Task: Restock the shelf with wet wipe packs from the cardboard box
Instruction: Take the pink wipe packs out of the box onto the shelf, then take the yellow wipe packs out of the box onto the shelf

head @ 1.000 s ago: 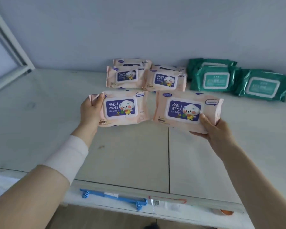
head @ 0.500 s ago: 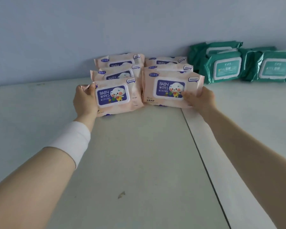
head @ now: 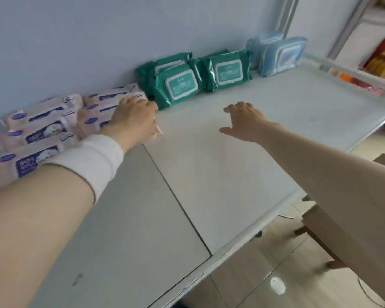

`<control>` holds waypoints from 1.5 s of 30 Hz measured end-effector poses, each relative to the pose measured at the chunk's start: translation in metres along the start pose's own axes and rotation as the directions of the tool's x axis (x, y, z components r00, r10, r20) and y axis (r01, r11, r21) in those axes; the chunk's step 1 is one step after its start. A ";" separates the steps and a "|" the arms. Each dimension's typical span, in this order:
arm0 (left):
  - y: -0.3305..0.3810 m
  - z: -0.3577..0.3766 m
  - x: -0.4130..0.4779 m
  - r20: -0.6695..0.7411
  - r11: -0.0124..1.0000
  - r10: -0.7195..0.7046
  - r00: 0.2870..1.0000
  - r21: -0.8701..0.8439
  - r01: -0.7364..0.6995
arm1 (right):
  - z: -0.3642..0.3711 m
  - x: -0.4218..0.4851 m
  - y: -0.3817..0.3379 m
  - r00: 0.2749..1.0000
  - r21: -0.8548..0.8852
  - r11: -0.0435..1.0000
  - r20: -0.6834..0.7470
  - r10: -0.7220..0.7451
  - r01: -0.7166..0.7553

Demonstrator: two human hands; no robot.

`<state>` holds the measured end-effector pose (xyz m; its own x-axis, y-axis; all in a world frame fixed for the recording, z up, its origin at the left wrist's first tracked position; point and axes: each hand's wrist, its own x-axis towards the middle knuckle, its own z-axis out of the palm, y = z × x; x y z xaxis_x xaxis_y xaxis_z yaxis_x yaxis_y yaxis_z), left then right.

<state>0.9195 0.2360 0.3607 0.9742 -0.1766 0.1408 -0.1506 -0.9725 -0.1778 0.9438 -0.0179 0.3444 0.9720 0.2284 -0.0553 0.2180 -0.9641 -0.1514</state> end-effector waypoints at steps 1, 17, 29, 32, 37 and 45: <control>0.035 -0.011 0.017 0.068 0.996 0.082 0.994 0.025 -0.084 | -0.009 -0.012 0.029 0.999 -0.045 0.999 0.038 0.024 -0.022; 0.646 -0.070 0.093 0.409 0.515 0.811 0.417 -0.161 -0.842 | -0.032 -0.290 0.504 0.701 -0.116 0.777 0.364 0.613 -0.619; 0.882 0.036 0.141 0.573 0.298 0.803 0.163 -0.149 -0.943 | 0.067 -0.395 0.693 0.288 -0.064 0.412 0.616 0.733 -0.909; 0.919 0.070 0.147 0.620 0.312 0.775 0.118 -0.213 -0.926 | 0.103 -0.402 0.720 0.251 -0.021 0.353 0.664 0.705 -0.935; 0.952 0.143 0.134 0.680 0.443 0.723 0.123 -0.319 -0.838 | 0.182 -0.384 0.753 0.283 0.111 0.306 0.747 0.602 -0.946; 0.971 0.293 0.130 0.780 0.713 0.583 0.229 -0.355 -0.604 | 0.327 -0.336 0.773 0.349 0.297 0.187 0.836 0.424 -0.937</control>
<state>0.9493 -0.6870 -0.0794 0.2666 -0.4887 -0.8307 -0.7560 -0.6406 0.1342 0.7569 -0.7959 -0.0766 0.3584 -0.2164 -0.9081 -0.8958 -0.3537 -0.2693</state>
